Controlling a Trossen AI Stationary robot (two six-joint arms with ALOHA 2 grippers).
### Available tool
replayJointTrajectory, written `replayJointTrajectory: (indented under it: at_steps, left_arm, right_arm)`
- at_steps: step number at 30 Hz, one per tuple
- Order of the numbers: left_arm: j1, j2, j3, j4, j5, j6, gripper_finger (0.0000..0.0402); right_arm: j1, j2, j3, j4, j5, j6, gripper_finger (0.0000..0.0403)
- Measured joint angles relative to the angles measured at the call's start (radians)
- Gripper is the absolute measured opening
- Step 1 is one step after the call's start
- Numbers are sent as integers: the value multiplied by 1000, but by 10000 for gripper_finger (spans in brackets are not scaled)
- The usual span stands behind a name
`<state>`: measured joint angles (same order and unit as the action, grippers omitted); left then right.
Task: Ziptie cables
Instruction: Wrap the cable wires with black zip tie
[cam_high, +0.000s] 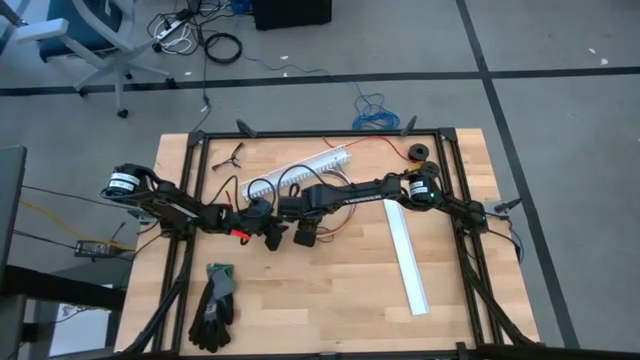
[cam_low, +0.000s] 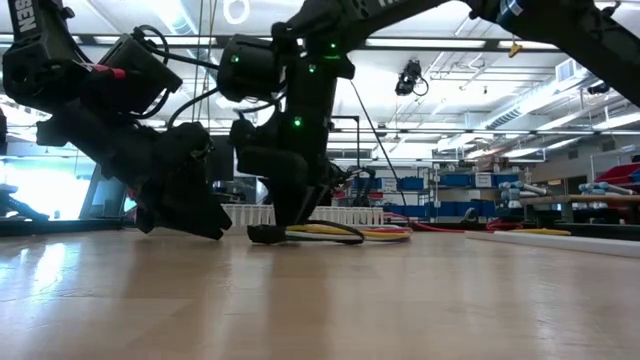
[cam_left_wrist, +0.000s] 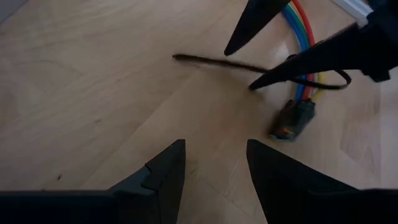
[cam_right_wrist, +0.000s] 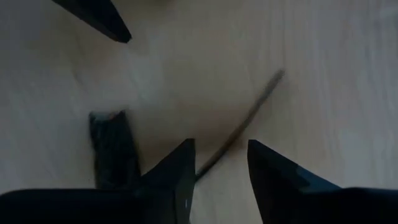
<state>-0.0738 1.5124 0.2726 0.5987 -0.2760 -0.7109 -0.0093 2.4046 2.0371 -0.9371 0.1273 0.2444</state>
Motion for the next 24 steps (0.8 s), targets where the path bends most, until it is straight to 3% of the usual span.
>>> replayJointTrajectory:
  at_steps: [4, 9, 18, 24]
  left_arm:
    - [0, 0, 0, 0, 0, 0, 181]
    - [0, 0, 0, 0, 0, 0, 181]
    - [-2, 0, 0, 84, 0, 35, 181]
    - [-21, 0, 0, 285, 0, 115, 181]
  right_arm:
    - [0, -3, -22, 16, -2, -29, 102]
    - [1, -8, -25, 48, 5, -85, 11]
    - [36, -100, -26, 3, 294, -113, 1]
    - [50, -130, -42, 25, 319, -108, 0]
